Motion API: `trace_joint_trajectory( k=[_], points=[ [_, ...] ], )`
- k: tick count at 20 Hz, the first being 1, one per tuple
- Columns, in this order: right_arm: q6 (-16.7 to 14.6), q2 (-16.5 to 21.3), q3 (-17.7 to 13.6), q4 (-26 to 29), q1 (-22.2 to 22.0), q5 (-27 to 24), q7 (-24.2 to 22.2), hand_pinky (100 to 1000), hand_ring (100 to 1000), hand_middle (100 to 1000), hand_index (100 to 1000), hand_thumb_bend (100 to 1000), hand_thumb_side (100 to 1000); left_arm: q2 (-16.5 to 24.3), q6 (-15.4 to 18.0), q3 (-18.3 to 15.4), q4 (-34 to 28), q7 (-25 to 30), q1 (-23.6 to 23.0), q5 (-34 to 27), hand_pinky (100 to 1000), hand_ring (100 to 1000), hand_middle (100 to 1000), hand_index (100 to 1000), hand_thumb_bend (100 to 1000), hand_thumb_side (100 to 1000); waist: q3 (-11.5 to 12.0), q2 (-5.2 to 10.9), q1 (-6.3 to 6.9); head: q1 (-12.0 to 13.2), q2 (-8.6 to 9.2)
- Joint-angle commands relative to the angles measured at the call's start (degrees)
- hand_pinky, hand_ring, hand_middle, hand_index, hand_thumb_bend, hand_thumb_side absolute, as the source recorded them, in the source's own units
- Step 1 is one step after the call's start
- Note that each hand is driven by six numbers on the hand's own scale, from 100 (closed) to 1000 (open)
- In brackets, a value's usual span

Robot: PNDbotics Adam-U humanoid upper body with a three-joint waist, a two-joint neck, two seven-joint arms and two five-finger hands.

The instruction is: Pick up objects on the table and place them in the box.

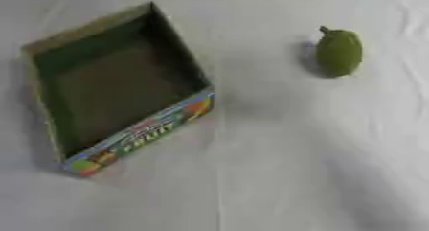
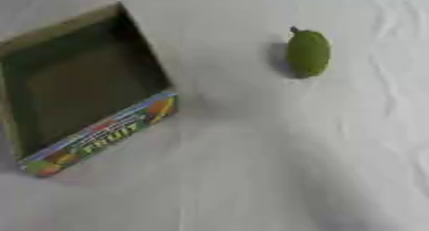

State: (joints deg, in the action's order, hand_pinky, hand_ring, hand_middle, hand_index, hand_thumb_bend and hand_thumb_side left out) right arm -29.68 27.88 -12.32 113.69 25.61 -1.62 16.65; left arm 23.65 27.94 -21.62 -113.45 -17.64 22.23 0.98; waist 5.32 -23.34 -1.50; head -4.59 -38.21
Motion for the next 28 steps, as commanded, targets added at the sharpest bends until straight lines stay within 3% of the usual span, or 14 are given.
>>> trace_joint_trajectory(
  k=[1, 6, 10, 11, 12, 13, 15, 22, 28],
  points=[
    [0.21, 1.28, -0.43, 0.90, 0.30, 0.46, 0.10, 793, 730, 506, 757, 100, 470, 1.98, 0.02, -0.11, -1.14, 0.04, 0.53, -0.25, 641, 653, 567, 770, 100, 515, 0.16, 1.43, 0.07, -0.09, 0.41],
    [1.65, 2.76, -2.29, 0.90, -0.60, 1.64, 1.52, 818, 770, 543, 784, 100, 457, 2.20, -0.15, -0.35, -1.14, -0.86, 0.59, -0.49, 641, 655, 569, 771, 100, 525, 0.02, 1.45, -0.12, -0.12, 0.52],
    [3.61, 7.63, -3.93, 0.90, -4.62, 4.76, 1.08, 830, 794, 583, 804, 100, 385, 2.66, -0.44, -0.89, -1.14, -1.49, -0.46, -0.02, 640, 655, 568, 772, 100, 530, -0.53, 1.66, -0.65, 0.46, 0.06],
    [4.06, 8.74, -3.80, 0.90, -5.53, 5.57, 0.90, 842, 819, 629, 825, 100, 361, 2.99, -0.40, -1.03, -1.14, -1.56, -0.84, 0.25, 639, 654, 568, 772, 100, 524, -0.83, 1.62, -0.90, 0.85, 0.06],
    [4.65, 9.91, -3.52, 0.90, -6.61, 6.35, 0.43, 842, 819, 629, 825, 100, 361, 3.34, -0.33, -1.22, -1.14, -1.66, -1.28, 0.54, 639, 654, 568, 772, 100, 524, -1.09, 1.63, -1.07, 1.15, 0.01],
    [5.32, 11.17, -3.02, 0.90, -7.81, 7.15, -0.22, 855, 851, 699, 849, 100, 399, 3.86, -0.22, -1.47, -1.14, -1.76, -1.90, 0.94, 638, 653, 567, 771, 100, 516, -1.53, 1.57, -1.35, 1.72, 0.09],
    [6.95, 13.93, -1.89, 0.90, -10.54, 8.87, -1.83, 863, 879, 749, 868, 100, 467, 4.83, 0.04, -1.99, -1.14, -2.10, -3.26, 1.87, 637, 653, 567, 771, 100, 508, -2.29, 1.53, -1.73, 2.58, 0.24],
    [12.95, 23.72, -3.13, 0.90, -20.32, 14.90, -7.74, 861, 928, 853, 901, 100, 254, 6.40, 0.76, -2.59, -1.14, -3.20, -6.32, 4.26, 636, 654, 568, 771, 100, 485, -3.28, 1.92, -2.13, 3.45, 0.24],
    [18.55, 32.82, -2.67, 0.90, -29.41, 20.49, -7.58, 868, 980, 895, 922, 100, 199, 6.39, 1.09, -2.65, -1.14, -3.49, -7.97, 5.00, 634, 652, 568, 772, 100, 491, -2.60, 2.10, -2.03, 2.76, 0.20]
  ],
)
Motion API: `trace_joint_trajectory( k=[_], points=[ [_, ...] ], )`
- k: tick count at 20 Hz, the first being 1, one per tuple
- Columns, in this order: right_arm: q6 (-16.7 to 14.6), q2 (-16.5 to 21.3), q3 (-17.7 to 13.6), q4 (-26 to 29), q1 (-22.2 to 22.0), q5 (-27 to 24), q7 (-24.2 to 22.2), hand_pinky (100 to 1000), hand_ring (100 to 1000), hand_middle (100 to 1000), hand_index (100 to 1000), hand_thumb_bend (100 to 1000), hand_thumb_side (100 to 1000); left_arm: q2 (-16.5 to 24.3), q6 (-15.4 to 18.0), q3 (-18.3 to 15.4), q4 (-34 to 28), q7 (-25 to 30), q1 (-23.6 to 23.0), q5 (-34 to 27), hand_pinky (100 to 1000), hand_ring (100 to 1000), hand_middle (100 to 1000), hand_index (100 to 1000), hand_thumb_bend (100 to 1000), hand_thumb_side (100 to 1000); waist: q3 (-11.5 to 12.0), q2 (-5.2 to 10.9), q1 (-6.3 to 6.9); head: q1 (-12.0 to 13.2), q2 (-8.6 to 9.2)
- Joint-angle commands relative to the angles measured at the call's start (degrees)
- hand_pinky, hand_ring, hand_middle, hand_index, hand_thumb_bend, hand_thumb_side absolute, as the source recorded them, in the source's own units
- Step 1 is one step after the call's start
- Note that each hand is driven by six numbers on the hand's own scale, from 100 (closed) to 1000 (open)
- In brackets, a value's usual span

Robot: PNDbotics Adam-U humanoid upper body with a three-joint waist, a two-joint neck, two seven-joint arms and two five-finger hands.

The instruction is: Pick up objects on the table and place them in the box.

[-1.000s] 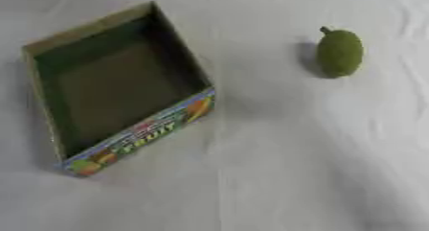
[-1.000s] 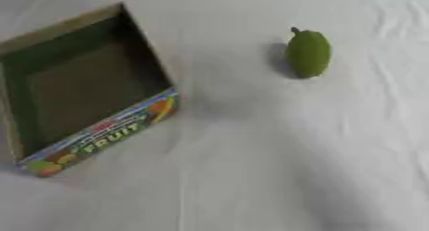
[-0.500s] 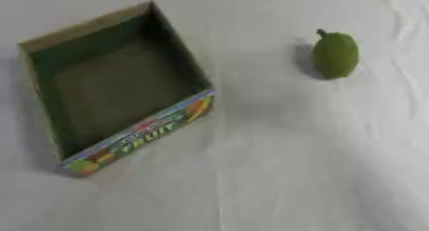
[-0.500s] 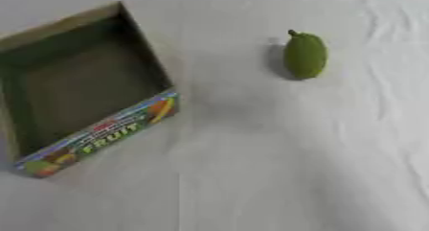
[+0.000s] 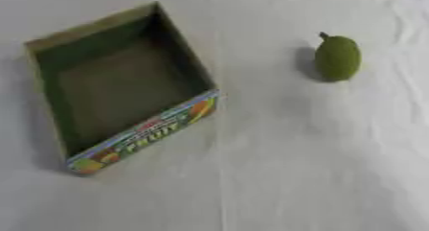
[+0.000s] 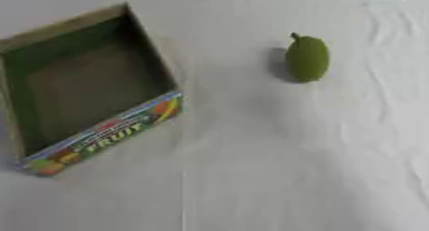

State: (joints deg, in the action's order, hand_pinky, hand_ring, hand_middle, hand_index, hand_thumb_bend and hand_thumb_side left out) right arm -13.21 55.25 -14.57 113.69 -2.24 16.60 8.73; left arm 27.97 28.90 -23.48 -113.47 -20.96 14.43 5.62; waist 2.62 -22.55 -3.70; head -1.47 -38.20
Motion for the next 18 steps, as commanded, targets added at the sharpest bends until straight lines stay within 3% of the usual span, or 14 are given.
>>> trace_joint_trajectory(
  k=[1, 2, 3, 8, 12, 18],
  points=[
    [2.98, 6.92, 0.00, 0.90, -2.82, 3.18, 0.42, 868, 984, 896, 924, 100, 200, 2.00, 0.16, -0.79, -1.13, -0.09, -0.44, 0.43, 633, 652, 568, 772, 100, 492, 0.26, 1.33, 0.19, -0.52, 0.19],
    [3.89, 8.40, 0.53, 0.90, -3.48, 4.09, 0.45, 874, 997, 892, 930, 100, 100, 1.91, 0.19, -0.80, -1.13, -0.01, -0.64, 0.49, 633, 652, 568, 772, 100, 493, 0.36, 1.35, 0.23, -0.65, 0.23],
    [4.78, 9.86, 1.23, 0.90, -3.69, 4.99, 0.32, 876, 1000, 899, 932, 100, 210, 1.78, 0.20, -0.83, -1.13, 0.05, -0.77, 0.51, 633, 652, 568, 772, 100, 496, 0.44, 1.35, 0.30, -0.77, 0.31],
    [8.37, 14.03, 5.33, 0.72, -2.97, 9.36, -2.16, 893, 1000, 902, 945, 100, 243, 1.36, 0.30, -0.92, -1.13, 0.28, -1.09, 0.50, 632, 652, 567, 772, 100, 499, 0.91, 1.21, 0.61, -1.14, 0.66],
    [8.14, 14.63, 8.11, 0.41, -1.70, 11.03, -5.51, 903, 1000, 889, 949, 100, 276, 1.09, 0.35, -0.82, -1.13, 0.73, -1.22, 0.37, 631, 651, 567, 773, 100, 505, 1.39, 1.12, 0.71, -1.54, 0.83],
    [6.91, 15.42, 9.93, 0.86, 0.76, 9.70, -10.76, 911, 1000, 891, 966, 100, 306, 0.94, 0.35, -0.67, -1.13, 1.20, -1.13, -0.01, 631, 651, 567, 772, 100, 506, 1.87, 1.24, 0.77, -1.85, 0.94]
  ],
)
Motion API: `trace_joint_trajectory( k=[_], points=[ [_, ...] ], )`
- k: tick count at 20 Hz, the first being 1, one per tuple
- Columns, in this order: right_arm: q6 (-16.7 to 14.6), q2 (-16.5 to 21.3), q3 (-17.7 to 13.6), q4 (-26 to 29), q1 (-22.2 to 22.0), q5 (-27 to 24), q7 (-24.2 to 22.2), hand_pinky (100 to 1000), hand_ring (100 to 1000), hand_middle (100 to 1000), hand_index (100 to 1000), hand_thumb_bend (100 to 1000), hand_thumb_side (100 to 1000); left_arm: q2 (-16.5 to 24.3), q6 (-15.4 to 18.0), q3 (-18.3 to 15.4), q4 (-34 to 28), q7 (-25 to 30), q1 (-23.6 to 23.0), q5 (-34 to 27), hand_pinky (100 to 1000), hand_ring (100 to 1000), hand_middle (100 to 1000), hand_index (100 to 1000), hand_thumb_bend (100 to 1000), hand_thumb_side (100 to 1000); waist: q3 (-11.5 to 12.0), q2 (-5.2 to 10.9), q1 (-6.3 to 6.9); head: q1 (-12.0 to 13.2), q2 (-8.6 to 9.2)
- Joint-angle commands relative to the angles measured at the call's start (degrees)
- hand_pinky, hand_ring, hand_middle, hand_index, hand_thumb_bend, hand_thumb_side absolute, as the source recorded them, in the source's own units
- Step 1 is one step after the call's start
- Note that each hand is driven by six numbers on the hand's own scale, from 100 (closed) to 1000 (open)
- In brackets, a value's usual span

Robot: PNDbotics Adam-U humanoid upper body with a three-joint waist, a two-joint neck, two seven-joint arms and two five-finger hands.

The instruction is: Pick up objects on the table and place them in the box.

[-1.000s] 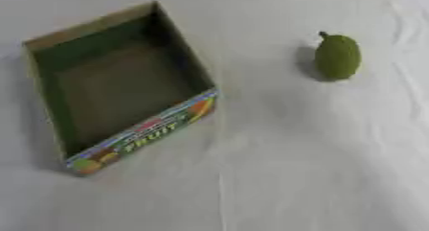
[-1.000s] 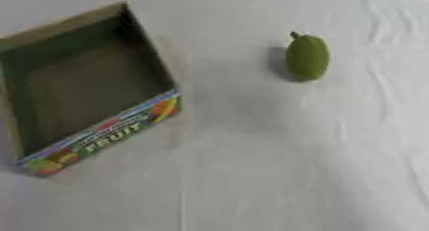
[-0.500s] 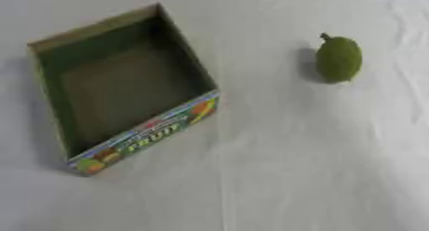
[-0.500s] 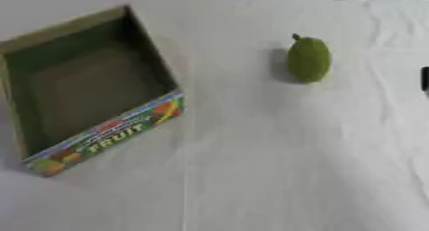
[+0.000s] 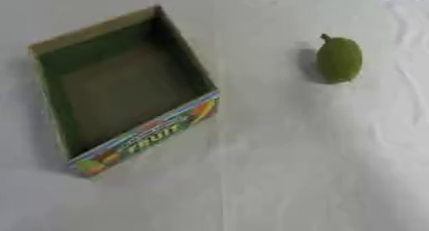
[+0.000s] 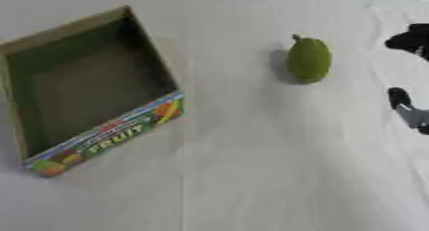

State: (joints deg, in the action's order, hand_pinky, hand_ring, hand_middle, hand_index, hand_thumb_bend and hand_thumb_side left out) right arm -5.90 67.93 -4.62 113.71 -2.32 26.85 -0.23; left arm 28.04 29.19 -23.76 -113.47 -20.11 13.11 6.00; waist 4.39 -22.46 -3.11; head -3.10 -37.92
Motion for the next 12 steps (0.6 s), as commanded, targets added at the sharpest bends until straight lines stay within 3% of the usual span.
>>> trace_joint_trajectory(
  k=[1, 12],
  points=[
    [-0.70, 3.01, 0.33, 0.86, 1.41, -0.72, -2.63, 914, 1000, 893, 966, 100, 310, 0.87, 0.07, -0.36, -1.13, 0.40, 0.24, -0.46, 631, 651, 567, 772, 100, 506, 0.23, 1.18, 0.16, -0.29, 0.63],
    [-1.58, 4.52, 5.15, 0.85, 9.42, -2.90, -9.56, 926, 1000, 894, 968, 100, 323, 0.75, 0.00, 0.28, -1.13, 1.50, 0.94, -1.48, 630, 650, 567, 772, 100, 517, 1.32, 1.40, -0.05, -1.35, 0.56]
  ],
)
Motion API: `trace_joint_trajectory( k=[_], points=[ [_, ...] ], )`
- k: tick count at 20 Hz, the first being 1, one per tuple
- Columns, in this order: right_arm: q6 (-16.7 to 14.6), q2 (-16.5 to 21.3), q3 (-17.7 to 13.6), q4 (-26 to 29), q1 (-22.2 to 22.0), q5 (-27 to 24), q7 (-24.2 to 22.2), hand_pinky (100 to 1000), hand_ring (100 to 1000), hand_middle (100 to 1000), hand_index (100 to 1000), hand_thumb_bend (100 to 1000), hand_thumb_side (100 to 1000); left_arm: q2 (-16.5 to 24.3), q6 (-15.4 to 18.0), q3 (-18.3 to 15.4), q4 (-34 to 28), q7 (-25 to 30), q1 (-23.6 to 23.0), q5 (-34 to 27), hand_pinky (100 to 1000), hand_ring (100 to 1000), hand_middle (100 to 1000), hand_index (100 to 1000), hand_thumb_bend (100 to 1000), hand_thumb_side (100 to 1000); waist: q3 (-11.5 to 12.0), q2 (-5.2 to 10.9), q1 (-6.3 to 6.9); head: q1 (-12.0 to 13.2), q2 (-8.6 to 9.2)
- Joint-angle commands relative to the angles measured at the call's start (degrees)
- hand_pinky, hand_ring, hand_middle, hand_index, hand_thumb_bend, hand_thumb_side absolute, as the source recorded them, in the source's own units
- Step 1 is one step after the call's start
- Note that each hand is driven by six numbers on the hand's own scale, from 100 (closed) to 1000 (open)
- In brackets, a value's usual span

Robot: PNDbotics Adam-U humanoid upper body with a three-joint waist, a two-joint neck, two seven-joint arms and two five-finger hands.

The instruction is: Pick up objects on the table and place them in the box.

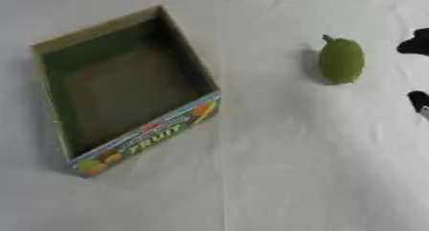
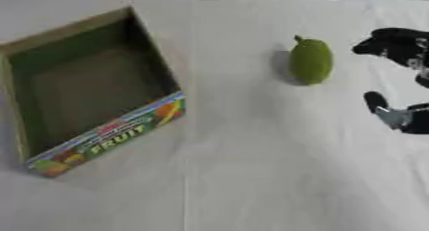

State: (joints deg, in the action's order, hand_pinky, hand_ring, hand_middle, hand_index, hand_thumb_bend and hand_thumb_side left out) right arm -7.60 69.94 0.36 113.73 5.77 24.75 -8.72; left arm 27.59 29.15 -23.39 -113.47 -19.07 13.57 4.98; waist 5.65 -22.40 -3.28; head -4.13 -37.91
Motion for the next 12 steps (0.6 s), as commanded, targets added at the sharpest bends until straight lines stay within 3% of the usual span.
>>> trace_joint_trajectory(
  k=[1, 8, 12],
  points=[
    [0.32, 2.52, 0.46, 0.70, 2.11, -1.01, -1.35, 926, 1000, 895, 968, 100, 323, 1.17, 0.03, -0.05, -1.13, 0.57, 0.53, -0.56, 630, 650, 567, 772, 100, 518, 0.14, 1.36, 0.11, -0.42, 0.58],
    [2.86, 2.08, 1.78, -3.74, 8.17, 0.38, -1.14, 930, 1000, 899, 974, 100, 322, 0.97, -0.05, 0.12, -1.13, 1.33, 0.62, -1.10, 629, 649, 567, 773, 100, 529, 0.74, 1.46, -0.05, -1.06, 0.64],
    [2.46, 1.10, 3.83, -8.12, 12.31, 0.62, -2.55, 948, 1000, 910, 994, 100, 315, 0.87, -0.08, 0.32, -1.13, 1.78, 0.86, -1.46, 629, 649, 567, 773, 100, 534, 1.38, 1.49, -0.19, -1.71, 0.69]
  ],
)
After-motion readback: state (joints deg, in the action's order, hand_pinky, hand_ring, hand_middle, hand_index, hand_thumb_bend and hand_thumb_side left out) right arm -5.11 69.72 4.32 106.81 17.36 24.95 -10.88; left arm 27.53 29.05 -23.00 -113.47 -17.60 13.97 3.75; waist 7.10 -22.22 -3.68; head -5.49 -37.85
